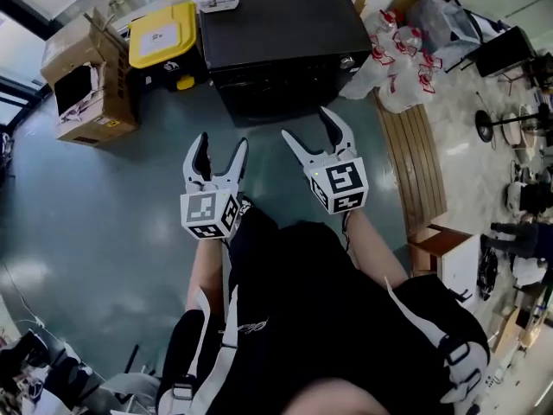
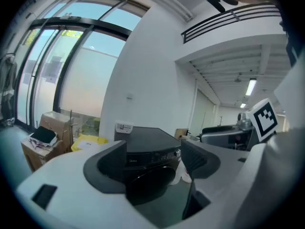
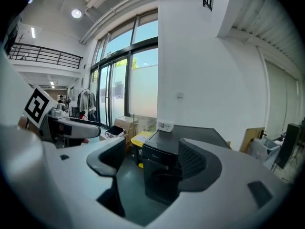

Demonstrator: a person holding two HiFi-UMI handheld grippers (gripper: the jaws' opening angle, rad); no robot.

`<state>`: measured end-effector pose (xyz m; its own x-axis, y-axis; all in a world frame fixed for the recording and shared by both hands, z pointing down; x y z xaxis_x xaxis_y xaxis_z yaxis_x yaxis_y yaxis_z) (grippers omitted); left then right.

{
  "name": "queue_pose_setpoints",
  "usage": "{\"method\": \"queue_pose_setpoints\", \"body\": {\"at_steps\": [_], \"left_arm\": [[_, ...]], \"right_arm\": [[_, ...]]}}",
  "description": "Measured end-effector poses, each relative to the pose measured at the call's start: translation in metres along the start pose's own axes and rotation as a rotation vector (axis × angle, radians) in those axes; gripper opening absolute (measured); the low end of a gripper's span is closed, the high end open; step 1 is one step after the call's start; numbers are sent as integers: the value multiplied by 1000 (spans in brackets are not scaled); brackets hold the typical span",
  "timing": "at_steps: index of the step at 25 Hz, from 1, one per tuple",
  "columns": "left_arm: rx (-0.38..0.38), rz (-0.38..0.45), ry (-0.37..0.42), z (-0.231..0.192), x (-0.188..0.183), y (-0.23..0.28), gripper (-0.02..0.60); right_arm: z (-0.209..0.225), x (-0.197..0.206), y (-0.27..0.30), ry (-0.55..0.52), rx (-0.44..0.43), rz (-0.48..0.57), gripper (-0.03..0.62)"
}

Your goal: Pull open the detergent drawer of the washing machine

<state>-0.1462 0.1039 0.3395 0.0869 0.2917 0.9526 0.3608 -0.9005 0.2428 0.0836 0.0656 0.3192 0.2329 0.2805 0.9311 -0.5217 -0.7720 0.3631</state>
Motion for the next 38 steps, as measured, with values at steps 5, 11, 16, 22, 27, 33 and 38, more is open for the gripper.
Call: {"method": "queue_pose_setpoints", "body": {"at_steps": [5,11,16,22,27,33,38], "left_arm": [[89,-59,65,-49,-4,20,350],[99,-80,-57,-87,4,52,350],[93,-125,-74,-104,16,78,350],[44,-150,-71,-89,23,114,349],[58,-163,-30,-76,21,152,349],[30,-185,-80,-80,34,167,349],[14,-205,-109,-88,52,175,348]], "right_arm": [[-22,-10,38,14,22,-74,356],[-26,-8,88,44,51,-105,356],[-10,-3,120,32,38,-152,356],[39,6,129,72,15,-112,356],[81,9,140,68,11,-99,356],[92,28,152,80,-24,-139,356],[94,45,172,87,-43,-165,356]]}}
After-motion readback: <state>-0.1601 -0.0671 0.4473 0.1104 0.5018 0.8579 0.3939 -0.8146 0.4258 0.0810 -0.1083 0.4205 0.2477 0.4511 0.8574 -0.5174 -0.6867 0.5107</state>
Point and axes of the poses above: the fingertips, and each gripper's own axes: y forward along the fingers, z to its right, x out of its underside, the point moved 9 cm from there along -y, backward along the fingers, and after that the axes turned 4 degrees about -z, right-handed, at the moved point
